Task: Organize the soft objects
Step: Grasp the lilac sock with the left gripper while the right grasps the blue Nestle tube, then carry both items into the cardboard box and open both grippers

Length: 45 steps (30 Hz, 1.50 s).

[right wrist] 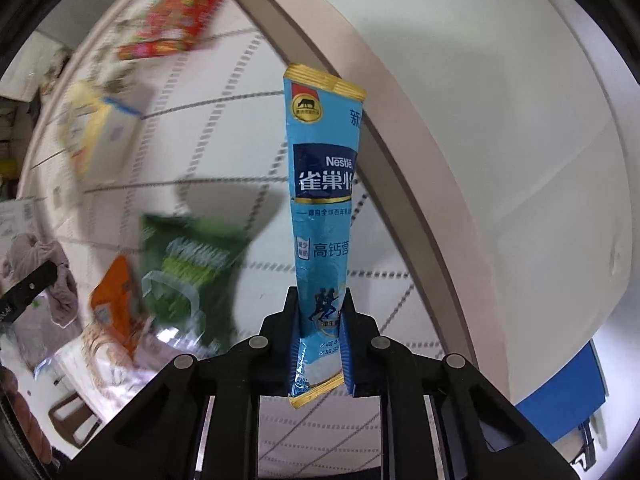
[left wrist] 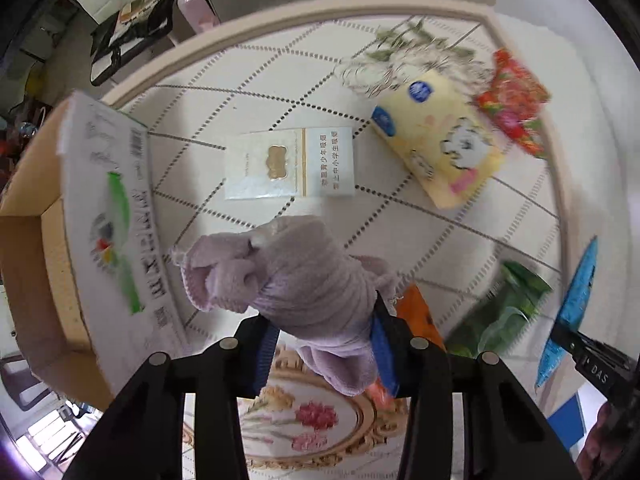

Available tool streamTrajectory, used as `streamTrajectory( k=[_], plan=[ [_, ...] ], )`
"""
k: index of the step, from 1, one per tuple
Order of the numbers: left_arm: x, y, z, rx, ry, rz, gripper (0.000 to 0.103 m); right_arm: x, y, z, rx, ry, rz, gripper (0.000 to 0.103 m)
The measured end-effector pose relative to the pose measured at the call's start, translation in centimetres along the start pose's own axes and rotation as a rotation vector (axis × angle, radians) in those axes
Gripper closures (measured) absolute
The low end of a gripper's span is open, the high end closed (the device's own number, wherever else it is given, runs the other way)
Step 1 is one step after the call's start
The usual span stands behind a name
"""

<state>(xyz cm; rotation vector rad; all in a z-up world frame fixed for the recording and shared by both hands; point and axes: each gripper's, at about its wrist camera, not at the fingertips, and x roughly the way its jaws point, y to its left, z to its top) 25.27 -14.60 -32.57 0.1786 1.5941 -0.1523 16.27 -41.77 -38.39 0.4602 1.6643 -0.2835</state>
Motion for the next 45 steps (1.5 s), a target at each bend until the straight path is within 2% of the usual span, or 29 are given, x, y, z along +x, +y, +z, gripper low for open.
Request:
streamTrajectory(
  k=[3, 4, 5, 8, 10, 13, 16, 19, 24, 29, 33, 37, 42, 45],
  plan=[
    [-4.2, 1.5, -2.1, -0.008, -0.049, -0.03, 0.064, -2.9, 2.2, -1.8, -0.071, -0.039, 0.057, 0.085],
    [-4.1, 2.0, -2.0, -0.011, -0.065, -0.032, 0.064, -4.3, 3.3, -2.6, -0.09, -0.047, 0.068, 0.085],
    [-5.0, 3.1, -1.6, -0.017, -0.08, -0.039, 0.064, -5.7, 4.8, -3.2, -0.12, -0.058, 0.089, 0.085],
    [-8.3, 6.8, -3.8, -0.052, -0.124, -0.062, 0.064, -9.3, 9.0, -5.4, -0.22, -0.083, 0.152, 0.085],
    [-11.1, 9.5, -5.2, -0.076, -0.157, -0.064, 0.064, -11.2, 12.8, -6.6, -0.301, -0.104, 0.192, 0.085],
    [-13.3, 12.5, -5.6, -0.105, -0.184, -0.05, 0.064, -14.5, 19.1, -8.9, -0.423, -0.126, 0.242, 0.085],
    [-14.3, 16.4, -6.0, -0.145, -0.208, -0.017, 0.064, -15.4, 24.8, -10.1, -0.497, -0.126, 0.265, 0.085],
    [-14.2, 21.0, -5.8, -0.183, -0.197, -0.03, 0.064, -14.9, 30.6, -10.9, -0.558, -0.116, 0.263, 0.085],
    [-10.8, 27.6, -3.5, -0.191, -0.127, -0.04, 0.064, -11.6, 40.4, -11.1, -0.619, -0.079, 0.2, 0.085],
    [-5.6, 32.2, -0.1, -0.188, -0.034, -0.106, 0.064, -6.6, 46.7, -9.8, -0.622, -0.026, 0.137, 0.085],
    [-0.5, 34.7, 2.8, -0.185, 0.066, -0.198, 0.063, -2.2, 49.4, -7.5, -0.603, 0.008, 0.101, 0.085],
    [4.0, 35.2, 4.6, -0.158, 0.166, -0.232, 0.063, 1.0, 51.3, -5.5, -0.6, 0.033, 0.055, 0.085],
    [6.6, 34.7, 6.1, -0.132, 0.209, -0.267, 0.061, 3.1, 52.8, -4.1, -0.61, 0.051, 0.015, 0.085],
    [6.9, 35.2, 6.3, -0.169, 0.223, -0.272, 0.061, 3.5, 53.1, -3.8, -0.622, 0.052, 0.003, 0.083]
  ],
)
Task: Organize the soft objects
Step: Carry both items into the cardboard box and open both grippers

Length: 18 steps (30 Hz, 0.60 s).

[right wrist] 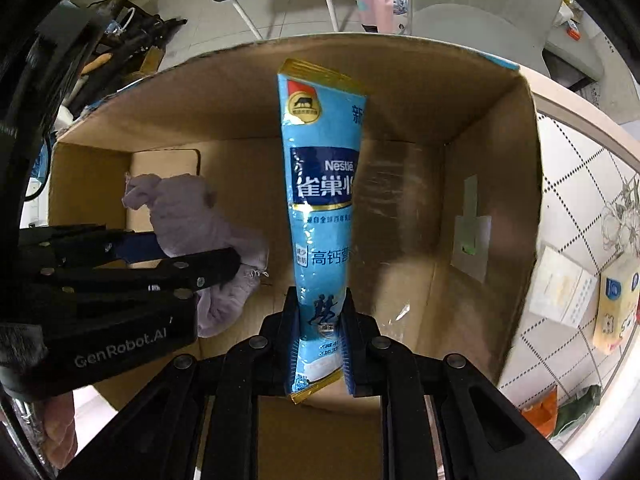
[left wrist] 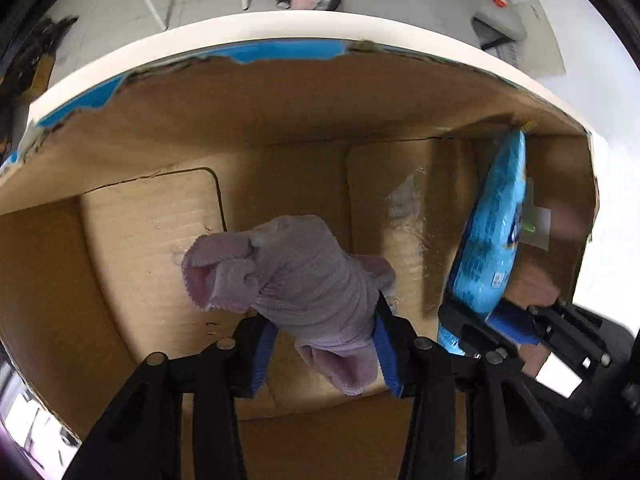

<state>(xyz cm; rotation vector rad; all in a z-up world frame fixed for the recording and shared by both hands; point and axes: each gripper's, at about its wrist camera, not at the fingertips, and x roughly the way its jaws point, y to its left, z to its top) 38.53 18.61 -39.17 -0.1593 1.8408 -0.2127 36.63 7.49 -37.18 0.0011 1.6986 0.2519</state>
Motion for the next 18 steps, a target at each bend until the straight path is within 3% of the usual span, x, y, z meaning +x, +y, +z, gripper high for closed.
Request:
streamTrajectory(
  k=[4, 7, 9, 10, 14, 15, 18],
  plan=[
    [-0.1, 0.8, 0.3, -0.04, 0.022, -0.043, 0.061, -0.2, -0.4, 0.3, 0.018, 0.006, -0.019, 0.08],
    [-1.1, 0.7, 0.0, -0.038, 0.009, -0.031, 0.05, -1.0, -0.4, 0.4, 0.031, -0.017, -0.033, 0.071],
    [-2.1, 0.6, -0.4, -0.025, -0.012, -0.022, 0.031, -1.8, -0.5, 0.3, 0.044, -0.028, -0.034, 0.056],
    [-2.5, 0.6, -0.6, -0.023, -0.02, -0.013, 0.021, -2.2, -0.4, 0.2, 0.042, -0.034, -0.042, 0.054],
    [-4.3, 1.2, -3.1, -0.031, -0.068, -0.026, 0.015, -4.2, -0.2, -1.0, 0.037, -0.059, -0.086, 0.03],
    [-4.8, 1.5, -3.9, -0.036, -0.093, -0.019, 0.013, -4.7, 0.0, -1.5, 0.036, -0.066, -0.105, 0.021],
    [-5.8, 1.9, -6.5, -0.059, -0.159, 0.024, 0.005, -5.2, 1.0, -2.7, 0.021, -0.089, -0.143, 0.007]
  ],
)
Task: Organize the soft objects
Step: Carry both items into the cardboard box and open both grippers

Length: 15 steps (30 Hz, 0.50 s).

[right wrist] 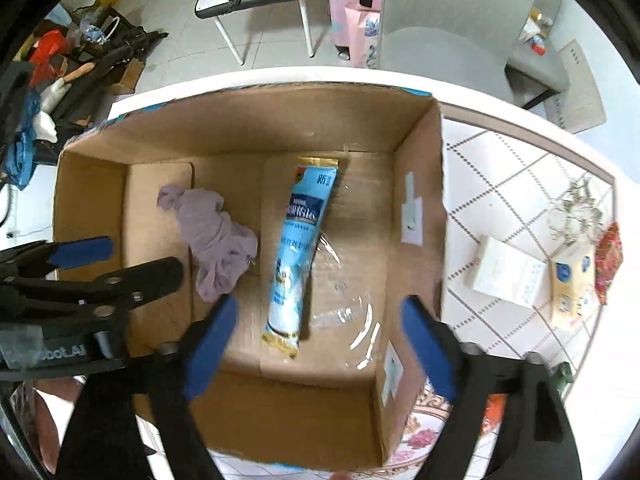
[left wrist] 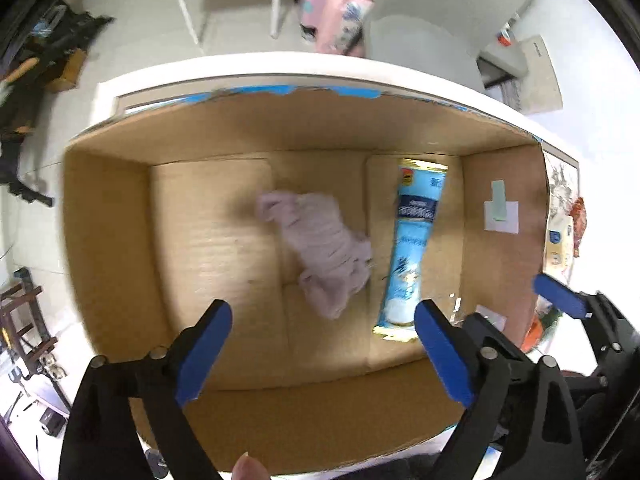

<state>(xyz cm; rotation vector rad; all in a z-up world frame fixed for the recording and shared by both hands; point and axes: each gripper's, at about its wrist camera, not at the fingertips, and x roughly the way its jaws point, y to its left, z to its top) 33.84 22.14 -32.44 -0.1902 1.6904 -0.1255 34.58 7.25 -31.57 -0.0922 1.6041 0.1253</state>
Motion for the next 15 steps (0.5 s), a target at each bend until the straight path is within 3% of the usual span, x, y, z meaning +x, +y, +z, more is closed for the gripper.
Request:
streamTrajectory(
  k=[6, 15],
  plan=[
    [-2.5, 2.0, -4.0, -0.04, -0.114, 0.071, 0.003, -1.2, 1.5, -3.1, -0.015, -0.042, -0.03, 0.006],
    [-6.3, 0.9, -9.7, -0.038, -0.252, 0.126, 0.003, -5.2, 3.1, -8.8, -0.033, -0.146, -0.018, 0.006]
  ],
)
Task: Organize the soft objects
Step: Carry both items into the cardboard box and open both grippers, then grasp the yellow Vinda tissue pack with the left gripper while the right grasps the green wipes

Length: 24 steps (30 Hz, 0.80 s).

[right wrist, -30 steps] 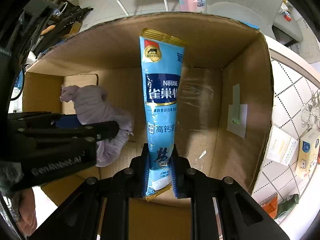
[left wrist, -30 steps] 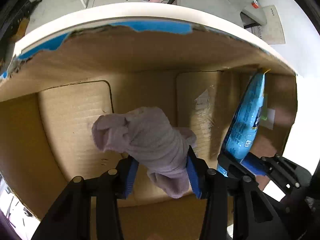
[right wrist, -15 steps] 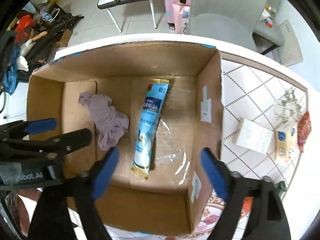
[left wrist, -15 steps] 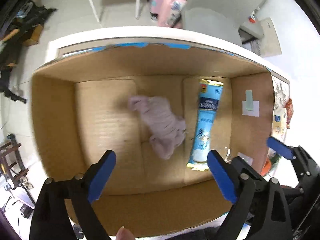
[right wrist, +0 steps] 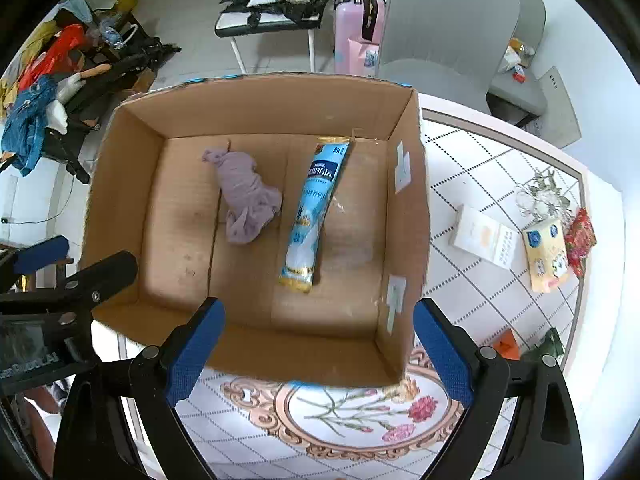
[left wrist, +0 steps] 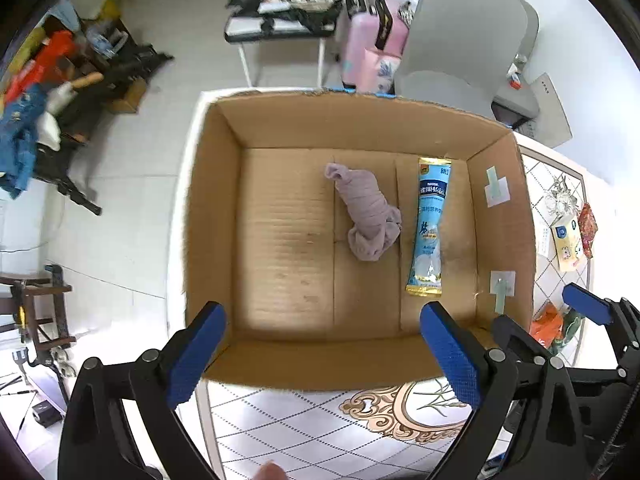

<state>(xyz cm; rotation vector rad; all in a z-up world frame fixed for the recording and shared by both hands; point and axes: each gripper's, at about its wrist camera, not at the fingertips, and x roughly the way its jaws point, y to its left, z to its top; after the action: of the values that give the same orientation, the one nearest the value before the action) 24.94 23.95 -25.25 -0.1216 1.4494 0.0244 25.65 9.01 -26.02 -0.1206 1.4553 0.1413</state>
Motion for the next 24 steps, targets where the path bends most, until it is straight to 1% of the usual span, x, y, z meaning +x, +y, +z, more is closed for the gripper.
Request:
streamTrajectory(
  k=[6, 9, 14, 15, 17, 20, 22, 23, 24],
  plan=[
    [-3.3, -0.4, -3.2, -0.013, -0.056, 0.0, 0.004, -3.0, 0.1, -3.0, -0.01, -0.047, 0.033, 0.006],
    [-5.2, -1.3, -4.4, 0.001, -0.093, 0.021, 0.004, -4.0, -0.4, -4.2, -0.004, -0.056, 0.066, 0.006],
    [-8.5, -3.3, -5.5, 0.018, -0.162, 0.05, 0.004, -6.1, -3.2, -6.2, 0.037, -0.08, 0.121, 0.006],
    [-9.2, -4.2, -5.6, 0.021, -0.173, 0.047, 0.004, -6.6, -4.6, -6.8, 0.061, -0.084, 0.136, 0.006],
    [-10.0, -6.0, -5.8, 0.033, -0.193, 0.026, 0.004, -7.2, -7.0, -7.5, 0.099, -0.09, 0.14, 0.006],
    [-10.4, -9.9, -5.6, 0.078, -0.2, -0.004, 0.003, -7.4, -13.6, -9.9, 0.224, -0.091, 0.131, 0.006],
    [-9.7, -13.1, -5.3, 0.113, -0.184, -0.027, 0.003, -6.6, -18.4, -11.7, 0.329, -0.081, 0.102, 0.006],
    [-9.0, -14.8, -4.9, 0.129, -0.164, -0.045, 0.003, -6.0, -20.3, -12.5, 0.373, -0.071, 0.087, 0.006],
    [-8.0, -16.7, -4.5, 0.147, -0.136, -0.07, 0.003, -4.9, -23.2, -13.5, 0.437, -0.051, 0.067, 0.006]
  ],
)
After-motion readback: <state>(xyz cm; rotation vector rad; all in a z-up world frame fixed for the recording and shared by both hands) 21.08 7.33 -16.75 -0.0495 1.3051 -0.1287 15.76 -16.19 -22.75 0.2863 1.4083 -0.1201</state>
